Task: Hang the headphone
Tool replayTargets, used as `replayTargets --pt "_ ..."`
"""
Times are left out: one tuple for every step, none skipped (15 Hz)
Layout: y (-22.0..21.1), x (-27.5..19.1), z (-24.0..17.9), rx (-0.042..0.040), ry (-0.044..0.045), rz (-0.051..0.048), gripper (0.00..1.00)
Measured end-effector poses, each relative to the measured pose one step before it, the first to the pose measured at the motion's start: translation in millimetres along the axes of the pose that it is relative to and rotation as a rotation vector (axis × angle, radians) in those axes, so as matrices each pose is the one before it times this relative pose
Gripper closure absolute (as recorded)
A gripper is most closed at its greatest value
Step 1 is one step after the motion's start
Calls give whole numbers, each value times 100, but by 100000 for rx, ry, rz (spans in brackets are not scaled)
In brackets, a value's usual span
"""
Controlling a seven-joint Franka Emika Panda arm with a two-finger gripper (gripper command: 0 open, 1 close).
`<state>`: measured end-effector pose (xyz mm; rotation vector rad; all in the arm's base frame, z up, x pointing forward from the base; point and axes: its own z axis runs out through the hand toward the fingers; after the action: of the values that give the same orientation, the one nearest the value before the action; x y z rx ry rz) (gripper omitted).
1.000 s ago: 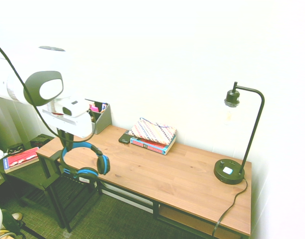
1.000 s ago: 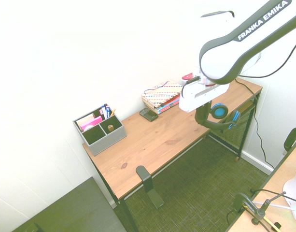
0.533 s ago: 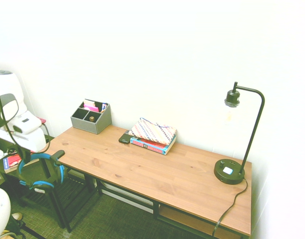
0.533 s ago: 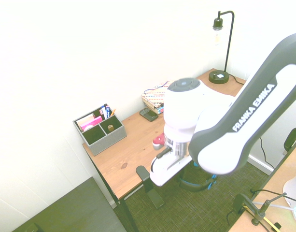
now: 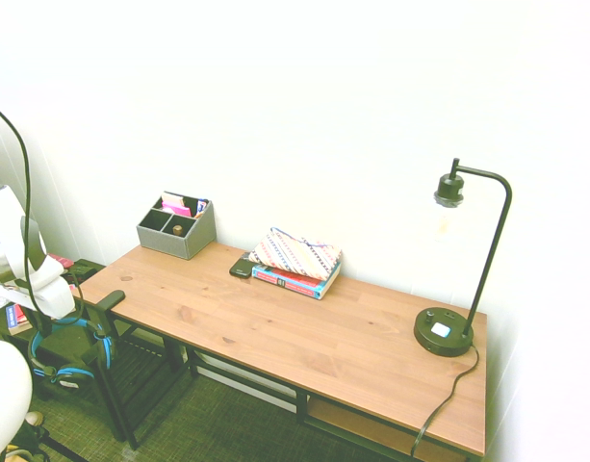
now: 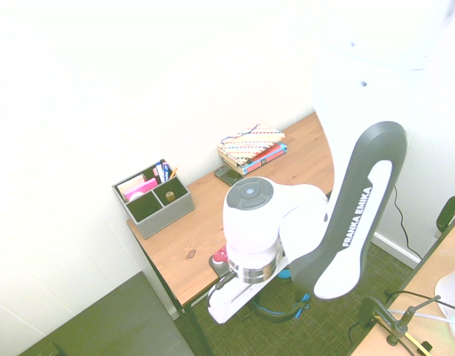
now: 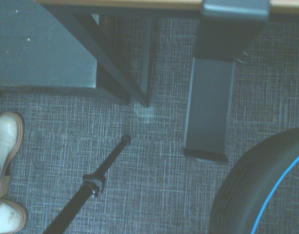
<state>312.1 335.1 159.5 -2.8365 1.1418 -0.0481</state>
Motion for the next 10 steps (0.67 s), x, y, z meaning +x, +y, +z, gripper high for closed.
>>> replayTargets --pt "-1005 -534 1195 -814 490 -224 100" --pt "-982 -204 1214 -1396 1171 -440 100" --pt "-932 188 1164 -1441 1439 -302 100" --pt "-899 346 930 -791 995 658 100" --pt "-985 479 573 -539 1300 935 100" --pt "-788 497 329 -830 2149 594 100" --pt "-547 401 411 -1146 2769 738 100" --pt "-230 45 587 -1513 1962 957 100" --pt "-24 -262 780 -1590 1075 1094 0" --pt "-51 -256 834 -1302 361 734 0"
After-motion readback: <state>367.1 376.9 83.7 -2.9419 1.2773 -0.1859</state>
